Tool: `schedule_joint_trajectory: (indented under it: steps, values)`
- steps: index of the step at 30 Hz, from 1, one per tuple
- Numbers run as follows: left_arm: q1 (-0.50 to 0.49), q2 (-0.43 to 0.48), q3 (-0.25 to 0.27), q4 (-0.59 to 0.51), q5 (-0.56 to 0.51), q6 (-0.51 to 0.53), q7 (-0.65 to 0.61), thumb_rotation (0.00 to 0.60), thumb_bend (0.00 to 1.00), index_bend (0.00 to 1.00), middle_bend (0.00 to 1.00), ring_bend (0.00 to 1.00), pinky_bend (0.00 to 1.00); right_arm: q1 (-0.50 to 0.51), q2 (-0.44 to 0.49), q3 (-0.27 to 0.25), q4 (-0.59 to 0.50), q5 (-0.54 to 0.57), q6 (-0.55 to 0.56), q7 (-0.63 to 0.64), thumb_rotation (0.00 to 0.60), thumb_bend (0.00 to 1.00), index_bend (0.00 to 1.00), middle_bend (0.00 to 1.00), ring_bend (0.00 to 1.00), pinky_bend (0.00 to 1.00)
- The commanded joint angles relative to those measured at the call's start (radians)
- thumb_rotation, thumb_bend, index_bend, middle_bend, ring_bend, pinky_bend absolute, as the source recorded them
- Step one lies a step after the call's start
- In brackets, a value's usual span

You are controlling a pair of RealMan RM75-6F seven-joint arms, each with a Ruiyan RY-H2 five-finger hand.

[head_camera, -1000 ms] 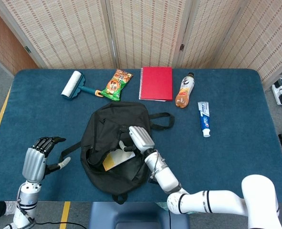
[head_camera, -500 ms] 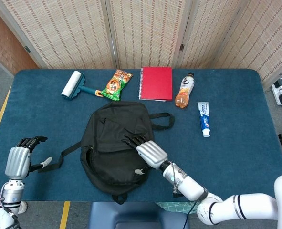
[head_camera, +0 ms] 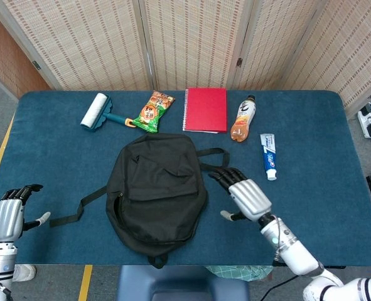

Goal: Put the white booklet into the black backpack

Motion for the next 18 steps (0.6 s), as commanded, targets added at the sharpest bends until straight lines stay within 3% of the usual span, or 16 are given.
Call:
schedule_joint_trajectory:
  steps: [1,4,9,15,18]
  values:
    - [0.015,0.005,0.0,-0.002,-0.004,0.007,0.036,0.6,0.03,0.36,0.41,0.4,0.35,-0.112,0.053,-0.045,0.045,-0.075,0.142,0.0,0.6,0.31,0.24,0.2,0.15,0.19]
    - [0.029,0.013,0.002,-0.014,-0.006,0.01,0.05,0.6,0.03,0.36,0.4,0.4,0.34,-0.184,0.078,-0.072,0.082,-0.113,0.226,0.012,0.6,0.32,0.24,0.21,0.15,0.2]
    - [0.053,0.029,0.004,-0.048,-0.006,0.023,0.068,0.6,0.03,0.36,0.4,0.4,0.33,-0.3,0.105,-0.101,0.167,-0.154,0.345,0.068,0.6,0.31,0.14,0.13,0.07,0.13]
    - [0.073,0.042,0.01,-0.094,0.008,0.036,0.089,0.6,0.03,0.36,0.4,0.4,0.32,-0.408,0.109,-0.124,0.261,-0.179,0.427,0.183,0.6,0.31,0.07,0.1,0.02,0.02]
    - [0.079,0.058,0.017,-0.122,0.012,0.025,0.103,0.6,0.03,0.36,0.4,0.4,0.32,-0.457,0.099,-0.13,0.308,-0.192,0.456,0.247,0.6,0.31,0.06,0.09,0.02,0.02]
